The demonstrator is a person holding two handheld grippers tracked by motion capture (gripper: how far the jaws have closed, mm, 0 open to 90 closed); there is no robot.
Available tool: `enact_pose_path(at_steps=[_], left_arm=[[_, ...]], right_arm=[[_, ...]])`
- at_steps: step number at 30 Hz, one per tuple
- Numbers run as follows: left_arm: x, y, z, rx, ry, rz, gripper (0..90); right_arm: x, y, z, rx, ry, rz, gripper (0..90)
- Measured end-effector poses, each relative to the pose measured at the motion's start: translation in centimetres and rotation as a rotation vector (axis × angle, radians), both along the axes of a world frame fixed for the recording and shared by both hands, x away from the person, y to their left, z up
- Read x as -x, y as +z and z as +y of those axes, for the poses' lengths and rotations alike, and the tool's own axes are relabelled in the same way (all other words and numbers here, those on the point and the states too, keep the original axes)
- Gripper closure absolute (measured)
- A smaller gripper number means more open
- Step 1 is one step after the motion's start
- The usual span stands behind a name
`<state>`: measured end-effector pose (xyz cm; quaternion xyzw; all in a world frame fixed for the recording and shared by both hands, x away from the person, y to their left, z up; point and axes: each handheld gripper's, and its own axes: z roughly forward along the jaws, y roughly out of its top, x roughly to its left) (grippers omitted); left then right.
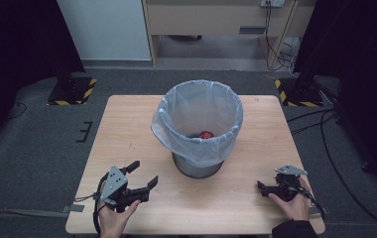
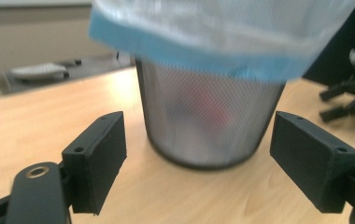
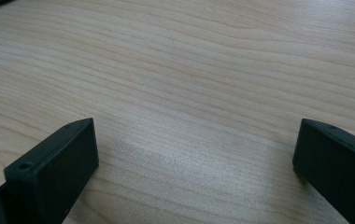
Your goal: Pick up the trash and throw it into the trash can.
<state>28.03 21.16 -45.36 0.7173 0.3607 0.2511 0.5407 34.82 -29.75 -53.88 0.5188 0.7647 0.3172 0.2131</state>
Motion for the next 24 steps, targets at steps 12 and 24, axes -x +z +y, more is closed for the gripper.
enact_pose_path(at_steps=[12,24], left_arm=[[-1.7,-5.4,2.9,-0.135,0.113,0.237,15.2],[-3.0,-8.0,5.3,-0.246,0.215,0.402,12.0]], right_arm=[[0.0,0.0,0.0,0.000,0.000,0.000,0.4],[0.0,0.0,0.0,0.000,0.001,0.000,0.4]])
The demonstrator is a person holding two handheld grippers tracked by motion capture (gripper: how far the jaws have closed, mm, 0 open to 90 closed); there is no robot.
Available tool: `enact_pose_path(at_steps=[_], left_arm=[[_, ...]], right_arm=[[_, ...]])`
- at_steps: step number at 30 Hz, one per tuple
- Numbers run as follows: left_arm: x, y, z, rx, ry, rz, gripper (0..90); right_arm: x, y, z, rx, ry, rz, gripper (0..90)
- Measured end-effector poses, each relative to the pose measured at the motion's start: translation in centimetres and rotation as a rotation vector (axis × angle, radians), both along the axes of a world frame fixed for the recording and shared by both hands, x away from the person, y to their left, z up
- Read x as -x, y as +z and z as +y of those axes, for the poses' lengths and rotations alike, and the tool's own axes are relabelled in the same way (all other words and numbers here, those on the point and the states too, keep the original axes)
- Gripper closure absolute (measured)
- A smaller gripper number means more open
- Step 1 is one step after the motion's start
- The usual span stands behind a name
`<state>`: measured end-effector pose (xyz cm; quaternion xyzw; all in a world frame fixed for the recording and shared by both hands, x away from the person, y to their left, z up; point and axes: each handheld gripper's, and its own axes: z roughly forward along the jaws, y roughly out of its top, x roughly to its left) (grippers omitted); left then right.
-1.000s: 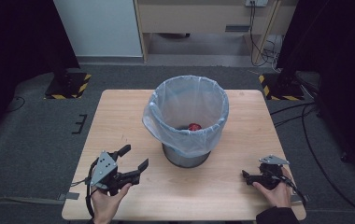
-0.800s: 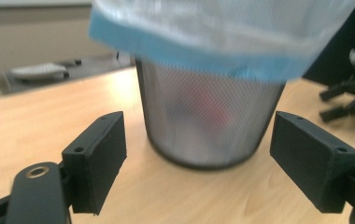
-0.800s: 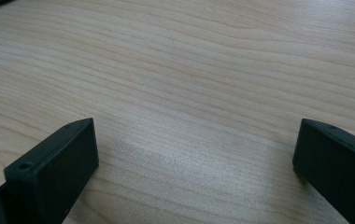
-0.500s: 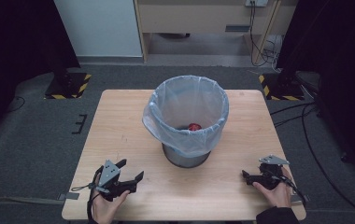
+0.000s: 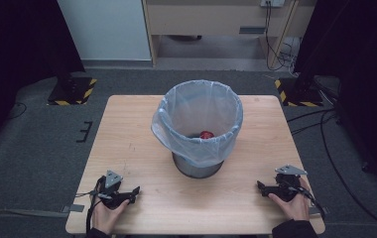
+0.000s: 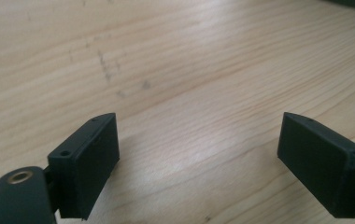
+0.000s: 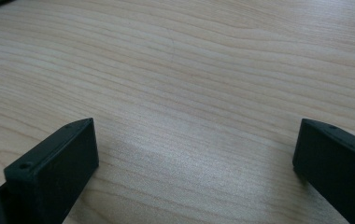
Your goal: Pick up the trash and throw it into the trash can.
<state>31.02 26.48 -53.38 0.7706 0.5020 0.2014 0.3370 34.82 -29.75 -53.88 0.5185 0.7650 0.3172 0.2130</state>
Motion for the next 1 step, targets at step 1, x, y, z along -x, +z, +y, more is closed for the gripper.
enact_pose_path(at_steps=[1], left_arm=[[-0.04,-0.05,0.09,-0.003,0.002,-0.004,10.8]], right_arm=[[0.00,0.00,0.00,0.000,0.000,0.000,0.4]])
